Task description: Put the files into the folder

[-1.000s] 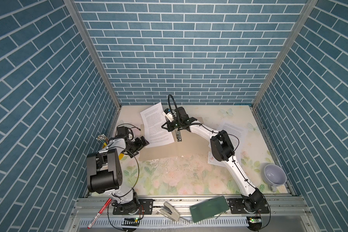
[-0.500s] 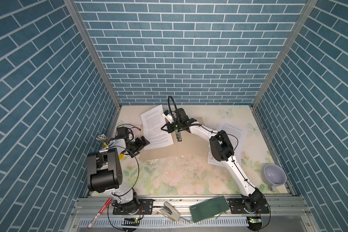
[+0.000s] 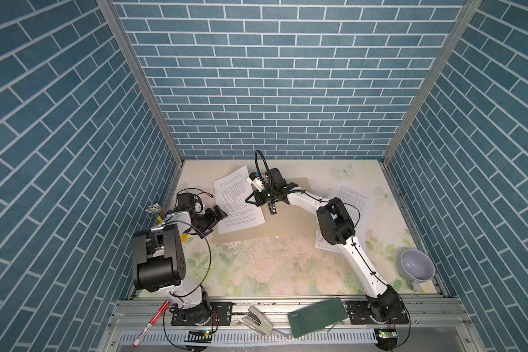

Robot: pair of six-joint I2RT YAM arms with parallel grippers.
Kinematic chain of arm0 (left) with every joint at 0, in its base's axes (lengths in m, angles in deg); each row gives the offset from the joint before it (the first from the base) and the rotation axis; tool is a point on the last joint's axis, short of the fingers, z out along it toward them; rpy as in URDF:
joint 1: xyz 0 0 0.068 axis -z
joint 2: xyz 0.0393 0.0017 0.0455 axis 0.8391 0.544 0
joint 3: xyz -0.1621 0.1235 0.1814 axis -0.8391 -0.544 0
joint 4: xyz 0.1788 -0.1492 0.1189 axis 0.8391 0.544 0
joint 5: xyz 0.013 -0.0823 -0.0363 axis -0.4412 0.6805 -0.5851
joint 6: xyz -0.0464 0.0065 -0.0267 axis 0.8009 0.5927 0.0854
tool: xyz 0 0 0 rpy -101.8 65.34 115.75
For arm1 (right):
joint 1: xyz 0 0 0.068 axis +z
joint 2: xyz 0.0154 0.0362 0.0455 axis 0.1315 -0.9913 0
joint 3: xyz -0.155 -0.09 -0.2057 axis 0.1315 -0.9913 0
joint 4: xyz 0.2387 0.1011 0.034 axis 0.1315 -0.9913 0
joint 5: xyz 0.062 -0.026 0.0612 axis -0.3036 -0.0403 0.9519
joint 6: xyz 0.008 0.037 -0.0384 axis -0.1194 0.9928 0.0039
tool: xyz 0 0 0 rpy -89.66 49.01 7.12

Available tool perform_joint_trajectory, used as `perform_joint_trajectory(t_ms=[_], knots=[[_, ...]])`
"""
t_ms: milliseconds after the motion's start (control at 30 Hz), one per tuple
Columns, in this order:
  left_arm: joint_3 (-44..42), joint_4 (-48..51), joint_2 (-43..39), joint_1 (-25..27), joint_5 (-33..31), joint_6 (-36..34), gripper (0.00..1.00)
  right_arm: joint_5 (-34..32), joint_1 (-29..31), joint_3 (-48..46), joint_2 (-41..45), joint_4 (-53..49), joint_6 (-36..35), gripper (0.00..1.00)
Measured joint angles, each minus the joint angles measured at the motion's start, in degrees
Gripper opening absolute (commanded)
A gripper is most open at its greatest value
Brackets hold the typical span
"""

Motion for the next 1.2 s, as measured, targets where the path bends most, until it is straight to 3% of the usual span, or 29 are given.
perform_joint_trajectory(t_ms=[600, 833, 1200], knots=[[-3.15, -4.83, -1.73, -0.02, 0.74, 3.13, 1.00, -6.86, 0.24, -8.20, 3.67, 0.59, 6.99, 0.07], [-3.26, -5.07, -1.77, -0.02, 0.85, 3.58, 1.00, -9.27, 0.33, -8.79, 4.81, -0.24, 11.02, 0.23], [-3.43, -5.64, -1.77, -0.04, 1.29, 3.65, 1.00, -12.70, 0.33, 4.46, 4.35, -14.34, 15.61, 0.25]])
